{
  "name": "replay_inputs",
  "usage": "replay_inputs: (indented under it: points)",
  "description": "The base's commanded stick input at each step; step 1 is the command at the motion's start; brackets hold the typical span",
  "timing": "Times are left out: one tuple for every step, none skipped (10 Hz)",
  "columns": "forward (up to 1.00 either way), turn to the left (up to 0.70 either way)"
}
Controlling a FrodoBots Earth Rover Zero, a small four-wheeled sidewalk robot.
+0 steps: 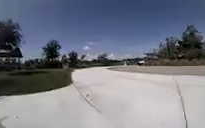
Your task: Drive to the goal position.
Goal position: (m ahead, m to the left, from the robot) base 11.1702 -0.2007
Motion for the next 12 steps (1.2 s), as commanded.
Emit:
replay_inputs:
  points:
    - [0.85,0.0]
    - [0.85,0.0]
    - [0.85,0.0]
    - [0.85,0.15]
    - [0.85,0.34]
    - [0.85,0.34]
    - [0.85,0.34]
    - [0.85,0.18]
    - [0.85,0.0]
    - [0.85,0.0]
    - [0.85,0.0]
    - [0.85,0.0]
